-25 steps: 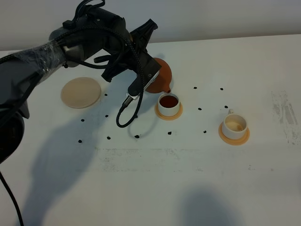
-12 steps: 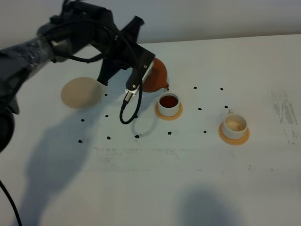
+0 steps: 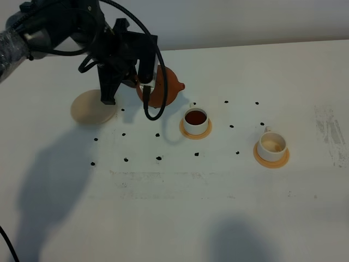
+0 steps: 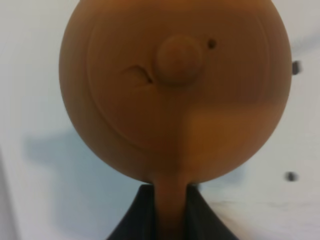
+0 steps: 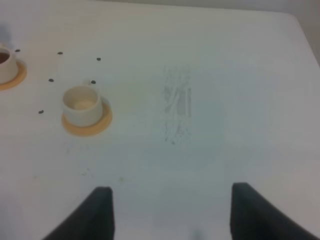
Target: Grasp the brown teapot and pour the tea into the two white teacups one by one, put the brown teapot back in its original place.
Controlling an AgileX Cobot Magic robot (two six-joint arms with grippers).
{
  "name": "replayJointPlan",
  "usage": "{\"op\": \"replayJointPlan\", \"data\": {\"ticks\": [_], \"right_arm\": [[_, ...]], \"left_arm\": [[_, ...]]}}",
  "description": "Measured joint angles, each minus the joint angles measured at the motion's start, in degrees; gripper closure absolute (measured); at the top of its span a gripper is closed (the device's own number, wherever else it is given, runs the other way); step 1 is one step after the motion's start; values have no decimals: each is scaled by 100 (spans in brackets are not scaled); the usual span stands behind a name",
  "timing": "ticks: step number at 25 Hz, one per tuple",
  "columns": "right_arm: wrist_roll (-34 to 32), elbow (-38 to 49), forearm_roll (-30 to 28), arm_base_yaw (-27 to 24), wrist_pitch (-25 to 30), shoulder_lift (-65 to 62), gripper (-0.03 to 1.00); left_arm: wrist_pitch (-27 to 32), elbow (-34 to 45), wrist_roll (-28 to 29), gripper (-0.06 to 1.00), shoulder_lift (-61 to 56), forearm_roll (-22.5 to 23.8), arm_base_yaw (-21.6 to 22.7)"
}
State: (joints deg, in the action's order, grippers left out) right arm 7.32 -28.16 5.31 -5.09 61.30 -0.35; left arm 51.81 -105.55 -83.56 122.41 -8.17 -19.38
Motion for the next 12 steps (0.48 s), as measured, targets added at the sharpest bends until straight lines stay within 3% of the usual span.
{"op": "replayJointPlan", "data": {"ticks": [8,12], "right_arm": [[0,0,0,0,0,0,45],[0,0,0,0,0,0,45]], "left_arm": [[917,0,1139,85,-14,-104,96],[1027,0,1479,85,-14,-261,101]]}}
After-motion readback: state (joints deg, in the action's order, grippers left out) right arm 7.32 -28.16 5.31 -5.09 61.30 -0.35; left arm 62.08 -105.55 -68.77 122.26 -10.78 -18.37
